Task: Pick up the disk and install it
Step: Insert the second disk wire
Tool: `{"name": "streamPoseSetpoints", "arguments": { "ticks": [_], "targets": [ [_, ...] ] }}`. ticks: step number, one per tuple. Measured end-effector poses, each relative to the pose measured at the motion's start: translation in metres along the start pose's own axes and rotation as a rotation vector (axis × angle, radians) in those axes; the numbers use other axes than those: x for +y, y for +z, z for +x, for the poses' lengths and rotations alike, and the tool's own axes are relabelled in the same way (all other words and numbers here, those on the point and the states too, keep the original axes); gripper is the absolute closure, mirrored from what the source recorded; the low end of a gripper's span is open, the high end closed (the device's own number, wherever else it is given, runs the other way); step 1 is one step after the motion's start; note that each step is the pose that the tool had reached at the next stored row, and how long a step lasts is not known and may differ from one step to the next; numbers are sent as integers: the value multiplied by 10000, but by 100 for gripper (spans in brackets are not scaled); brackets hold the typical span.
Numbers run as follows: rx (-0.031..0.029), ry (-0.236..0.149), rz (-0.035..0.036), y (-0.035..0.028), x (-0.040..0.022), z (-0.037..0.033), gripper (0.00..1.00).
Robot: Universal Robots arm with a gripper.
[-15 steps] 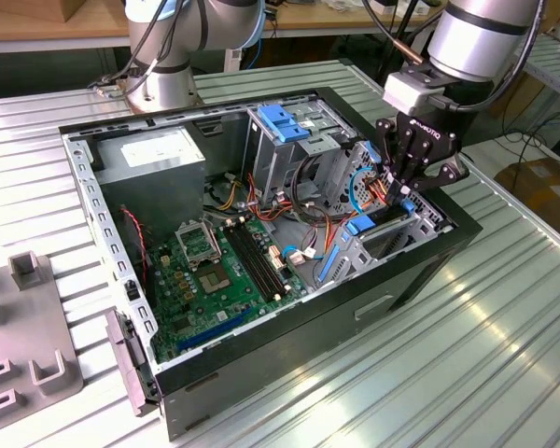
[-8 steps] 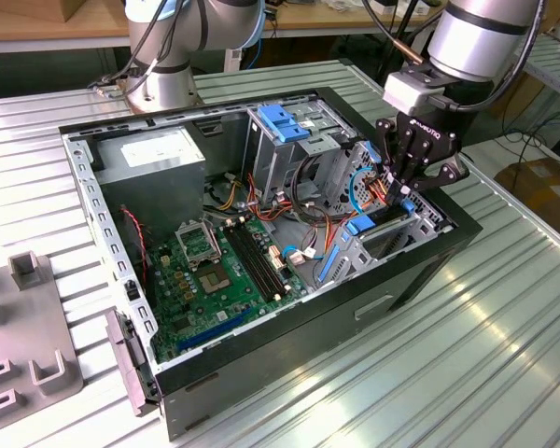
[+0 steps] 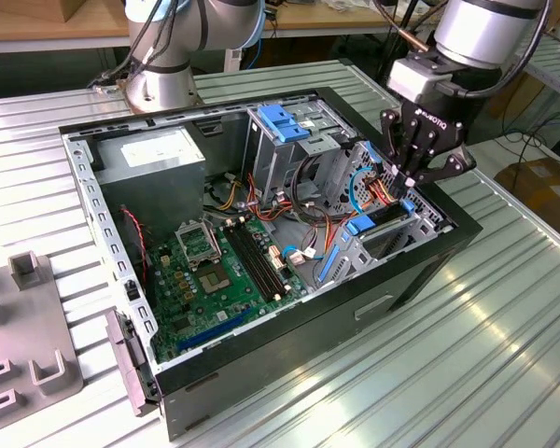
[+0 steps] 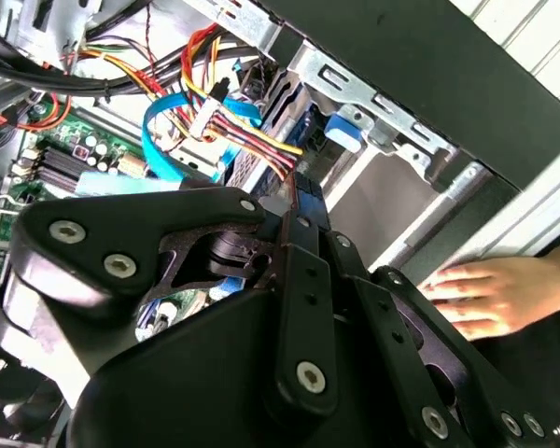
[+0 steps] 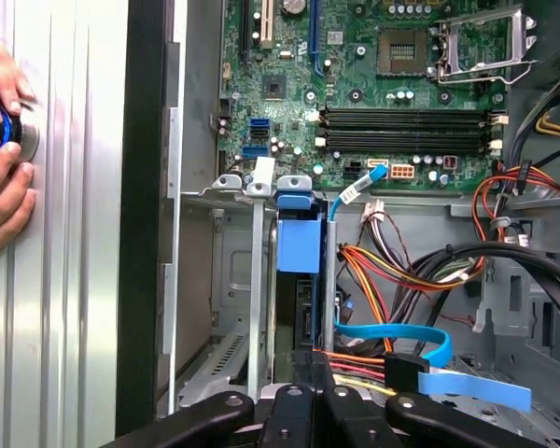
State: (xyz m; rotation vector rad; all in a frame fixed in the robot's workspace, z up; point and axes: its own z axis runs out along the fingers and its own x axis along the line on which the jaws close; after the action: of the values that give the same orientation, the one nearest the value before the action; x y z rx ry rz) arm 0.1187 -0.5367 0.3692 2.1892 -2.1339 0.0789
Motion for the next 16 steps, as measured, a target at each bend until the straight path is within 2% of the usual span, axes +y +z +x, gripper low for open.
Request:
{"name": "streamPoseSetpoints", "arguments": {
  "ticks": [2,5,7,9,16],
  "targets": [
    [1,-1,-1,-92,2,7,89],
    [4,-3,-2,-138,2,-12,89],
    [5,-2,-4,-150,2,-35,89],
    [-12,-5,-45,-154,3,-59,89],
    [-13,-11,-77,-175,3,-207,89]
  ]
}}
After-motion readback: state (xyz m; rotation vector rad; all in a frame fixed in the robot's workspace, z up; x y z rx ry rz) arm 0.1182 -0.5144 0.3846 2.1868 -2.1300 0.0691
